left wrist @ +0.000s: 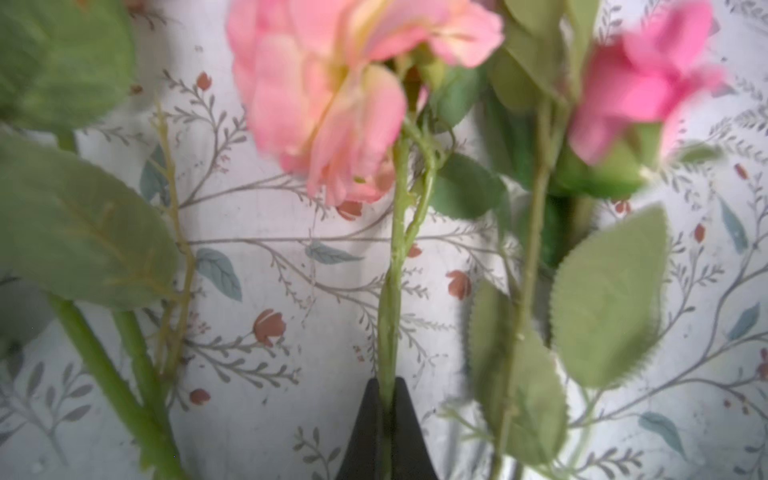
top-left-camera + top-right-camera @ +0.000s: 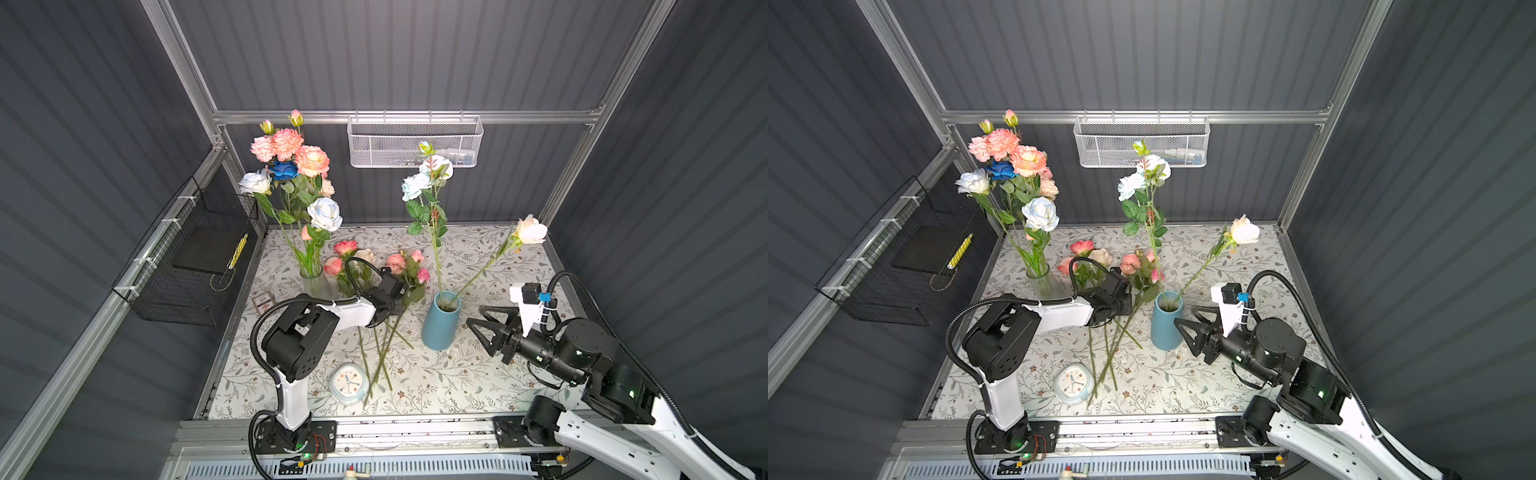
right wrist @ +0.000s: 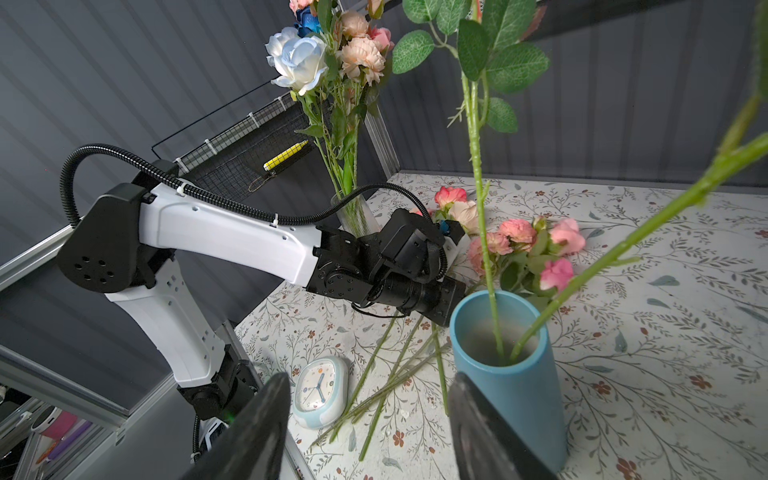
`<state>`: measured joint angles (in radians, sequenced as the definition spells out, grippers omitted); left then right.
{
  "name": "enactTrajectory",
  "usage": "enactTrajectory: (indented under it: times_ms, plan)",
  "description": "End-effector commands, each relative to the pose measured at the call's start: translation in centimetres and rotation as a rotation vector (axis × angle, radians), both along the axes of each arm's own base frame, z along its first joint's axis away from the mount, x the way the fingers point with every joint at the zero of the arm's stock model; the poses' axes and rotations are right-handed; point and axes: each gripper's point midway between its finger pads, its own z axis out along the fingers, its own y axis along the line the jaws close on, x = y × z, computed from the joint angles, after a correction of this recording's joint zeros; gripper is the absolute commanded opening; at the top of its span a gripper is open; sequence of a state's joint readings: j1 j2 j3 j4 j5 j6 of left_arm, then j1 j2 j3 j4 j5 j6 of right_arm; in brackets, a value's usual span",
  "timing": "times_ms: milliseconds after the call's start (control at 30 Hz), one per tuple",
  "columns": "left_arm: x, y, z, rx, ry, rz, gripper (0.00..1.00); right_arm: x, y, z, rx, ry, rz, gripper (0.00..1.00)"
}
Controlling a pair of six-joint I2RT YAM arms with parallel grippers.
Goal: Arrange the flowers into the vase
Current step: 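Lower the left gripper to the pink rose stems and grasp one, then lift the pink rose upright with the left gripper while the right gripper approaches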
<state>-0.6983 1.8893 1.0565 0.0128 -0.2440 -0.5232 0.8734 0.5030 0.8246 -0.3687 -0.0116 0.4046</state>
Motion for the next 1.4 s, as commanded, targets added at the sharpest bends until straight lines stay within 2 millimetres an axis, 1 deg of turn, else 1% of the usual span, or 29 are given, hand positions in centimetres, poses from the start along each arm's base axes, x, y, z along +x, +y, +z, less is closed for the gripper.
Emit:
enactTrajectory:
  times_ms: [0, 133, 233, 333, 400, 433, 533, 600, 700, 900, 1000, 1100, 1200, 1267, 1367]
  plan:
    - [0.9, 0.7, 2.2, -0.013, -0.098, 0.023, 0.00, -0.1, -0.1, -0.2, -0.002, 0.001, -0.005, 0.62]
    - [1.3, 1.4, 5.4, -0.059, -0.221, 0.055, 0.00, -0.1, -0.1, -0.3, -0.002, 0.004, -0.003, 0.62]
    - [1.5, 1.9, 8.5, -0.099, -0.321, 0.071, 0.00, -0.1, -0.1, -0.2, 0.001, 0.002, -0.003, 0.62]
    - [1.3, 2.5, 12.3, -0.136, -0.422, 0.083, 0.00, -0.1, -0.3, 0.0, 0.007, -0.002, -0.006, 0.62]
    - [0.9, 3.0, 15.2, -0.158, -0.490, 0.091, 0.00, -0.1, -0.2, 0.1, 0.007, -0.003, -0.006, 0.63]
    - [0.7, 3.1, 16.3, -0.165, -0.514, 0.091, 0.00, -0.1, -0.3, 0.2, 0.011, -0.004, -0.007, 0.63]
    - [-0.3, 3.3, 20.2, -0.193, -0.589, 0.082, 0.00, 0.0, -0.3, 0.4, 0.008, -0.009, -0.010, 0.63]
    - [-1.5, 3.3, 23.1, -0.225, -0.645, 0.068, 0.00, 0.0, -0.3, 0.6, 0.011, -0.013, -0.011, 0.63]
    - [-3.4, 3.4, 26.5, -0.276, -0.703, 0.046, 0.00, 0.0, -0.2, 0.9, 0.014, -0.018, -0.010, 0.63]
    - [-7.1, 4.1, 31.2, -0.417, -0.749, 0.011, 0.00, 0.1, 0.2, 1.4, 0.026, -0.020, -0.002, 0.63]
    - [-9.1, 4.3, 33.6, -0.514, -0.759, -0.043, 0.00, 0.0, 0.5, 1.9, 0.040, -0.025, 0.018, 0.63]
    - [-11.5, 4.2, 35.8, -0.610, -0.760, -0.132, 0.00, -0.5, 1.3, 2.7, 0.061, -0.033, 0.066, 0.64]
    - [-14.1, 3.7, 37.6, -0.689, -0.748, -0.257, 0.00, -0.9, 2.3, 3.6, 0.086, -0.036, 0.120, 0.65]
    - [-15.8, 2.9, 38.4, -0.733, -0.733, -0.355, 0.00, -1.1, 3.2, 4.0, 0.095, -0.032, 0.163, 0.66]
    - [-18.6, 1.5, 39.2, -0.802, -0.693, -0.522, 0.00, -1.5, 5.0, 4.6, 0.113, -0.024, 0.245, 0.66]
